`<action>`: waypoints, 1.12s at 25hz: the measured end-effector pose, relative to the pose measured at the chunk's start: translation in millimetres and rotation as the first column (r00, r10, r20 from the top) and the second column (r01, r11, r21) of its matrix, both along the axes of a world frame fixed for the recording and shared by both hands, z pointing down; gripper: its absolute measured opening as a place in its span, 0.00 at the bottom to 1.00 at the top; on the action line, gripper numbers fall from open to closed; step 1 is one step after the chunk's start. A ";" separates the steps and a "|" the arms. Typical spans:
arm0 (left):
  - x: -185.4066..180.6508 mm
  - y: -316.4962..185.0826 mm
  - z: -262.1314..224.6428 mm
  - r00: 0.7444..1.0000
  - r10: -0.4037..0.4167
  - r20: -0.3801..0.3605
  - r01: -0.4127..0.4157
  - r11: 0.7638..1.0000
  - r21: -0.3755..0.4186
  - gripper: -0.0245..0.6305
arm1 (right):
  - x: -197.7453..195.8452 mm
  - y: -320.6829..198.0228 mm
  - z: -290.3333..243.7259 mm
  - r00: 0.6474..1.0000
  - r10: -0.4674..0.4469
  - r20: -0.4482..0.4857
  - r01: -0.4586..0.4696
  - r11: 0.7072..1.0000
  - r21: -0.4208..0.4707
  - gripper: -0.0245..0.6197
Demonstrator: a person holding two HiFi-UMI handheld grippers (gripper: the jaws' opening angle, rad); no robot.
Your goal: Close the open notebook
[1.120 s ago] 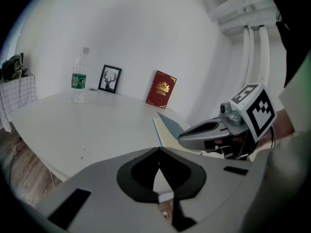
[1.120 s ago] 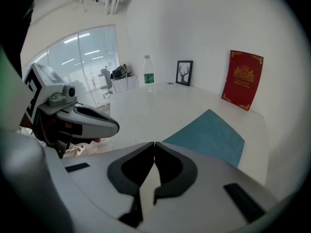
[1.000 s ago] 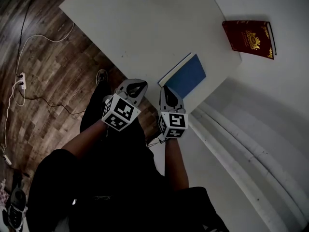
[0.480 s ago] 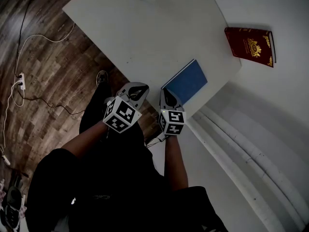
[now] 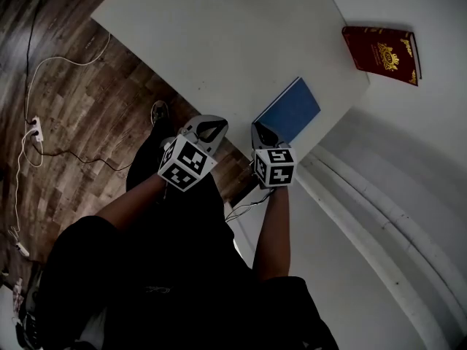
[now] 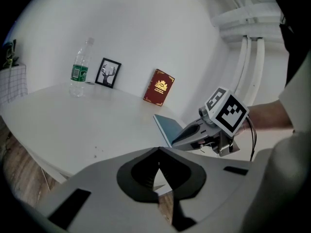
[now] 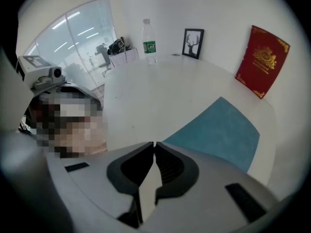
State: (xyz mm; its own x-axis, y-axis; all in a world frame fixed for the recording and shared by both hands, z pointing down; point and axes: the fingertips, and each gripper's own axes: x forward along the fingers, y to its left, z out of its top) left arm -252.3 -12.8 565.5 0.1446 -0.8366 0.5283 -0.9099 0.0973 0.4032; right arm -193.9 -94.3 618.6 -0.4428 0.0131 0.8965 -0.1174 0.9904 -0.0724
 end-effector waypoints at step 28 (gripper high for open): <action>236.4 -15.1 -81.1 0.970 0.193 0.144 -0.206 0.975 0.082 0.04 | 232.2 112.1 -112.9 0.913 0.082 0.399 -0.088 0.996 -0.005 0.11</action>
